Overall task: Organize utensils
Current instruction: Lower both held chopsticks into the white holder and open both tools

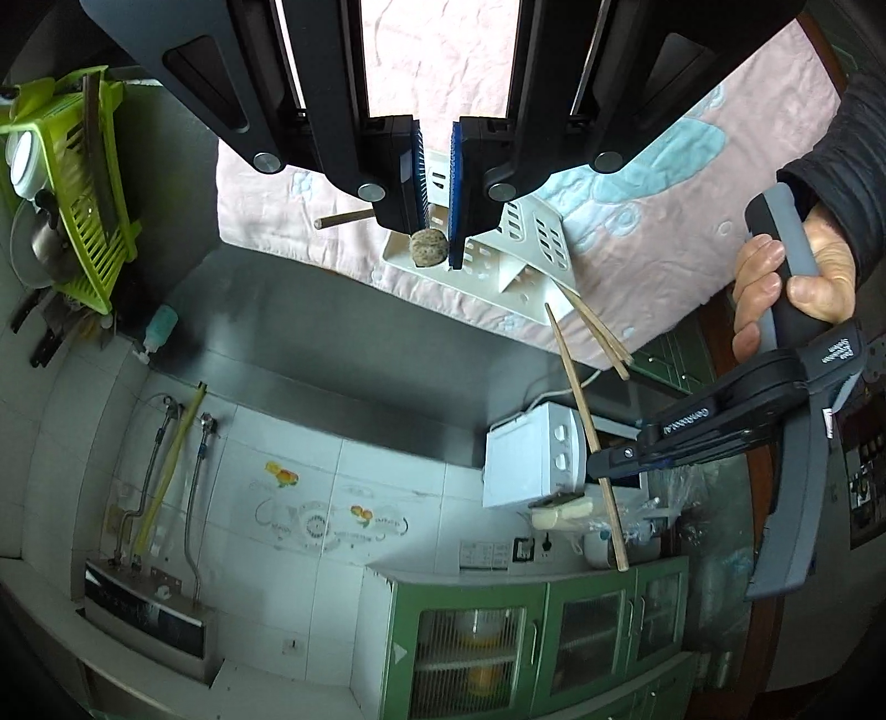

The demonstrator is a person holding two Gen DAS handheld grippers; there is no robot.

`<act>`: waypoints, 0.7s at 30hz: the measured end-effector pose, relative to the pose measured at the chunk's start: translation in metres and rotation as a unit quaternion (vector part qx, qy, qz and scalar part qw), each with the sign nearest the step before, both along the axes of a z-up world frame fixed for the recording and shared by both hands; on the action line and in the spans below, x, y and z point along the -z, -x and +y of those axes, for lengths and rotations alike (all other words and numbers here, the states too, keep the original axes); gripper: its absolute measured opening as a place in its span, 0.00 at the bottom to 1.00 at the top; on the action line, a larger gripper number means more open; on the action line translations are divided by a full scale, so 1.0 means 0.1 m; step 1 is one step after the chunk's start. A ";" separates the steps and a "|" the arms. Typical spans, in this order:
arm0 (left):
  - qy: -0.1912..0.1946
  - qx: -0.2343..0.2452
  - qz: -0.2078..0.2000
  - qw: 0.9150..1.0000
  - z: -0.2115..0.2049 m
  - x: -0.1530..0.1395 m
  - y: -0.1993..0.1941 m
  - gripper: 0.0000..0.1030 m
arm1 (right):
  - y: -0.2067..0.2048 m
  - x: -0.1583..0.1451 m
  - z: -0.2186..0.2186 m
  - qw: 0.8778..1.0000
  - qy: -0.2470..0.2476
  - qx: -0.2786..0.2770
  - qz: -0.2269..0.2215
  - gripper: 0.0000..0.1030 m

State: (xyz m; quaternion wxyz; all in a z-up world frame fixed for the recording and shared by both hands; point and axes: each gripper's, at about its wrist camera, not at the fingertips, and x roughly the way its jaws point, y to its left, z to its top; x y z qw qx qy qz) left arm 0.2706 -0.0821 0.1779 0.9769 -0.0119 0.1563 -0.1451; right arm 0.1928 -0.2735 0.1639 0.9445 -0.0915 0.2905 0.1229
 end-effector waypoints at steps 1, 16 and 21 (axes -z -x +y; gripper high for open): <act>0.003 -0.002 0.003 1.000 0.01 0.04 -0.04 0.05 | -0.05 0.03 0.00 1.000 0.002 0.000 0.005 0.07; -0.006 0.013 0.062 0.998 0.03 0.45 -0.29 0.08 | -0.46 0.25 0.05 0.999 0.001 0.010 0.043 0.07; 0.000 0.019 0.056 0.998 0.08 0.41 -0.13 0.14 | -0.51 0.25 0.07 0.999 0.002 0.013 0.039 0.14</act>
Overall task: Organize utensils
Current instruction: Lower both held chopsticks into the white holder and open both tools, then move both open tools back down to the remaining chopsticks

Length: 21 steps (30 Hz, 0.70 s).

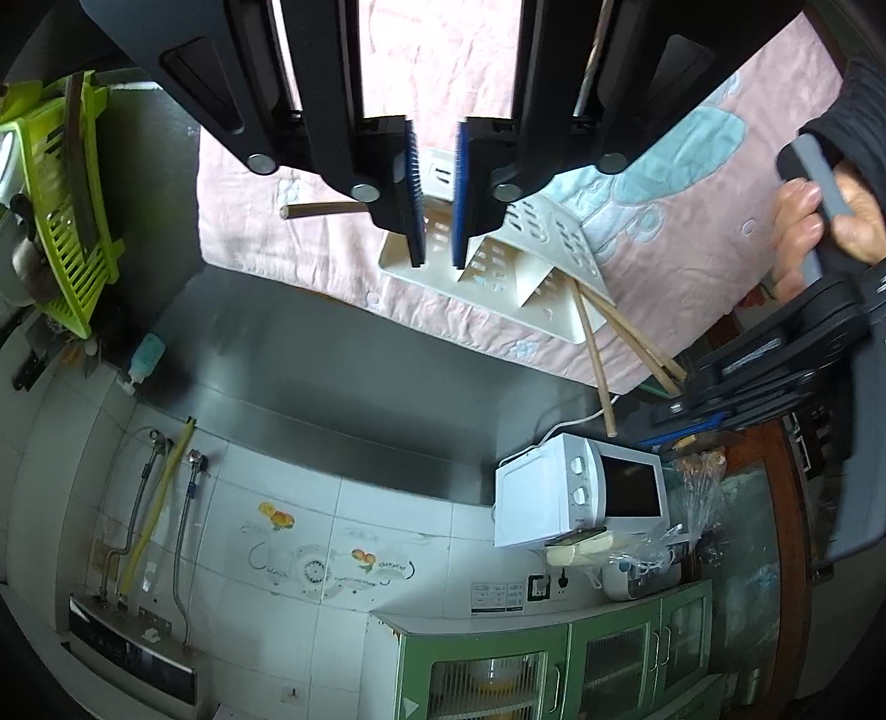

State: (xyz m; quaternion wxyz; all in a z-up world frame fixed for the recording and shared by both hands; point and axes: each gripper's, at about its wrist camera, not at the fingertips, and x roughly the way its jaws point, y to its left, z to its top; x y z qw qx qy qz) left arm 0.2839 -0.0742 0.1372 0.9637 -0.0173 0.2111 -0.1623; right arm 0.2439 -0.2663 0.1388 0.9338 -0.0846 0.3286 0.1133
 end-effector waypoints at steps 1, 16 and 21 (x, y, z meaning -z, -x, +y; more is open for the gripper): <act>-0.001 0.002 -0.002 1.000 0.02 -0.01 0.05 0.14 | 0.01 -0.01 0.00 1.000 -0.003 0.001 -0.004 0.18; -0.041 0.001 0.017 0.999 0.35 0.19 1.19 0.14 | 1.20 0.21 0.02 0.999 -0.030 0.006 -0.034 0.23; -0.056 0.013 0.037 0.998 0.40 0.48 1.62 0.14 | 1.59 0.62 0.07 0.999 -0.042 0.007 -0.006 0.23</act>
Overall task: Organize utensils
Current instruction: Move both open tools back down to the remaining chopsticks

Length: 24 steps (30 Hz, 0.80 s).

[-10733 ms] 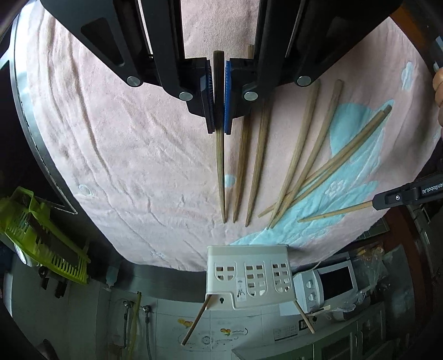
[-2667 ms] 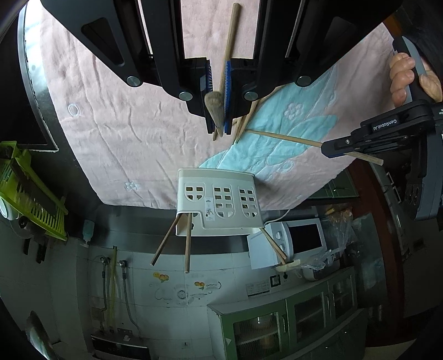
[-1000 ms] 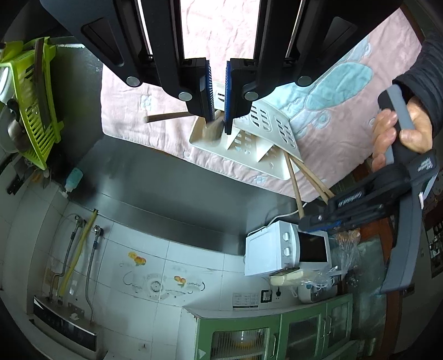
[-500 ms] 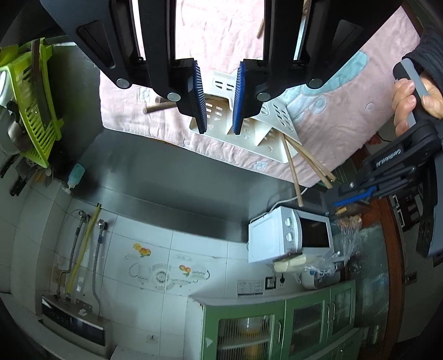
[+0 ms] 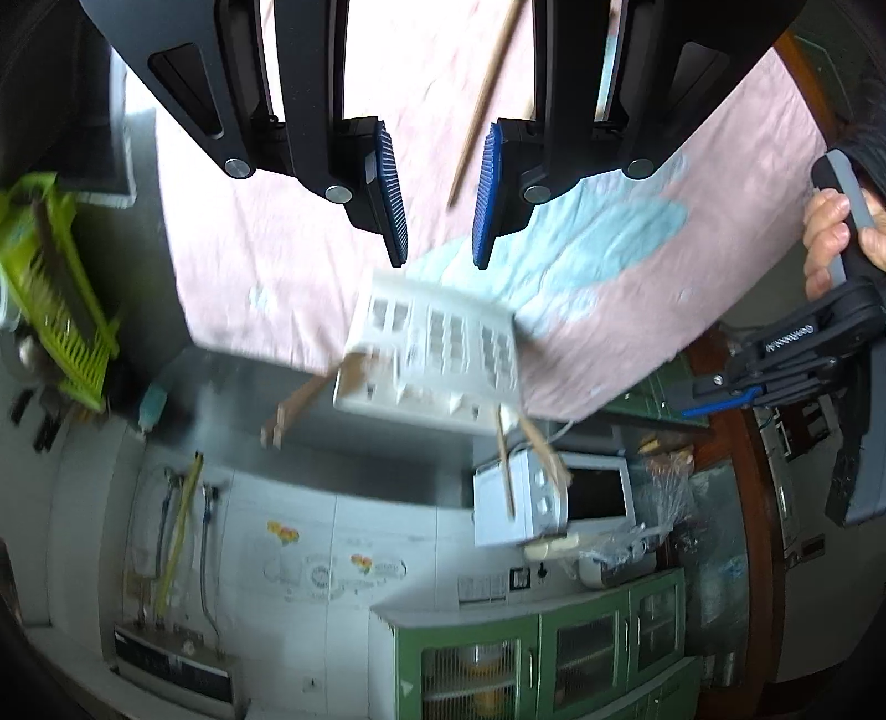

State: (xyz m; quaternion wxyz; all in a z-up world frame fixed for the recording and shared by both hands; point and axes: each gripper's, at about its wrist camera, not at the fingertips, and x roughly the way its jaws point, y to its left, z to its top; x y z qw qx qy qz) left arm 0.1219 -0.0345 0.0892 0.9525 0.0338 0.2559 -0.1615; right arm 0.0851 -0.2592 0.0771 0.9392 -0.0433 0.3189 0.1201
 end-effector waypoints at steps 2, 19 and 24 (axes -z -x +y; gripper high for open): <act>-0.010 0.004 0.005 1.000 0.00 0.14 0.16 0.14 | 0.13 0.19 0.01 1.000 -0.003 0.003 0.014 0.23; -0.023 0.050 0.104 0.993 -0.13 1.21 0.72 0.14 | 0.60 1.27 0.15 0.993 -0.051 0.028 0.100 0.22; -0.031 0.068 0.124 0.989 -0.20 1.43 0.77 0.14 | 0.57 1.41 0.16 0.992 -0.051 0.034 0.111 0.21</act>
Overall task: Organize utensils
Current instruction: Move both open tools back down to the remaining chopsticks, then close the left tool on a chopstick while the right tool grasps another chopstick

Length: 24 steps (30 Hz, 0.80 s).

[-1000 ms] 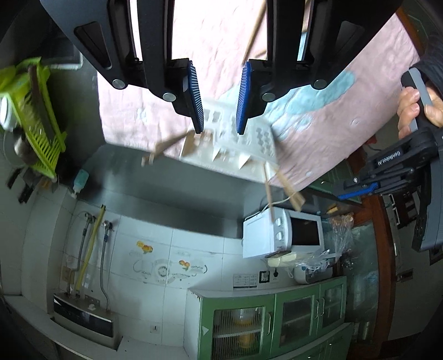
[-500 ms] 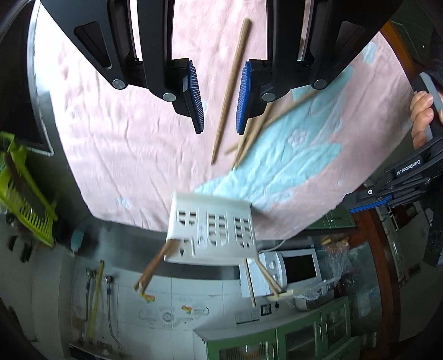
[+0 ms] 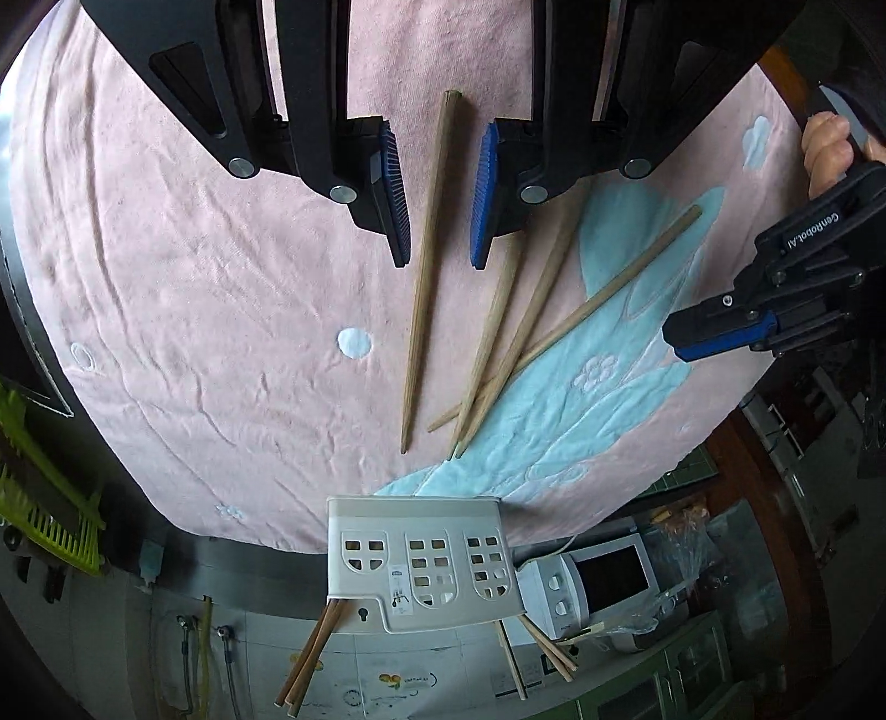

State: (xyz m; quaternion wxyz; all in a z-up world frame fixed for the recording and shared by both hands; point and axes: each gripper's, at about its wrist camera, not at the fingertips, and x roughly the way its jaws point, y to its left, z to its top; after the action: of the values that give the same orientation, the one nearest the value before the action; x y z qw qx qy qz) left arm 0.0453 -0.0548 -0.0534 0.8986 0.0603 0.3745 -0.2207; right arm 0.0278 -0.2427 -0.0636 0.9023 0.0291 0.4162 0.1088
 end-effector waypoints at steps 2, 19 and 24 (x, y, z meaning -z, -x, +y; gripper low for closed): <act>0.001 0.005 0.008 1.000 -0.02 0.06 -0.01 0.14 | -0.02 0.03 0.00 1.000 0.001 0.001 0.004 0.18; -0.011 0.018 0.050 0.999 -0.15 0.35 -0.19 0.14 | -0.09 0.17 0.04 1.000 0.006 -0.002 0.020 0.15; -0.015 0.021 0.050 0.998 -0.17 0.36 -0.20 0.14 | -0.10 0.18 0.04 1.000 0.010 0.001 0.020 0.11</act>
State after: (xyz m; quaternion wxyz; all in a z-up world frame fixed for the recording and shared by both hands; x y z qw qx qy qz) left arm 0.0649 -0.0720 -0.0896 0.8729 0.0705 0.4210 -0.2362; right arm 0.0373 -0.2388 -0.0812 0.8941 0.0225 0.4351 0.1035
